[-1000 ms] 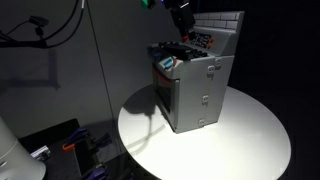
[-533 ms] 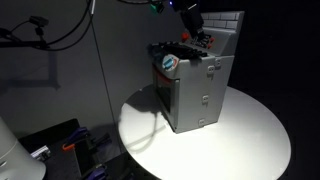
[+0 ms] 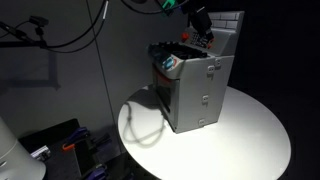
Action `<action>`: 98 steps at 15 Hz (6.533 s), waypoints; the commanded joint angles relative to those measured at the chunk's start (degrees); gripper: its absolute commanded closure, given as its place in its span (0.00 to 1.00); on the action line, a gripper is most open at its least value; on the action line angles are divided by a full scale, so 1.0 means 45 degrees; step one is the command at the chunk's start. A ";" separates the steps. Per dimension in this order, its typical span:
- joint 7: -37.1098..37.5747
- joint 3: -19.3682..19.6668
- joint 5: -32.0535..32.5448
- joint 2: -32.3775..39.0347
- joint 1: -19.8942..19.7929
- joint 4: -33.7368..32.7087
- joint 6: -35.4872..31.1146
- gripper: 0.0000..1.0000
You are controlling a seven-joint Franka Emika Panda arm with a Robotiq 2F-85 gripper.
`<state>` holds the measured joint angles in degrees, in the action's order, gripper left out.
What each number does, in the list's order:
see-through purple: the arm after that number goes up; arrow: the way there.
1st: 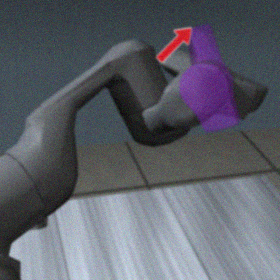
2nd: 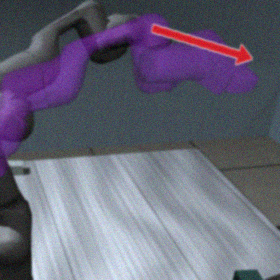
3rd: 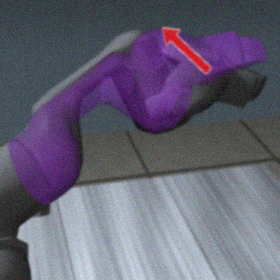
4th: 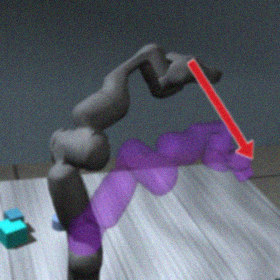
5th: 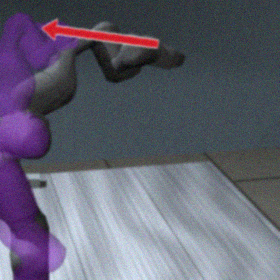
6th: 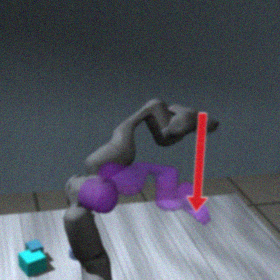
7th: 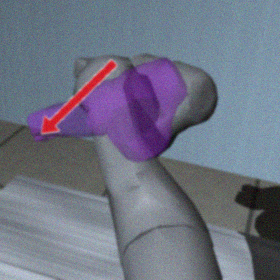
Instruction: Press the orange button on the stove
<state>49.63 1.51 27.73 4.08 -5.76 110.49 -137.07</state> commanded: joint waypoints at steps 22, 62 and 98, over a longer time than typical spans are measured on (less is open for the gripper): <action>0.0373 0.1071 -0.0165 0.1703 0.1085 -0.1755 -0.0399 0.00; 0.0069 0.1306 -0.0394 0.1739 0.1278 -0.1821 -0.0248 0.00; -0.8606 0.0588 -0.6634 -0.3835 0.0774 -0.0749 0.9453 0.00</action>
<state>13.37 4.34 -0.45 -12.44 -1.39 108.82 -97.76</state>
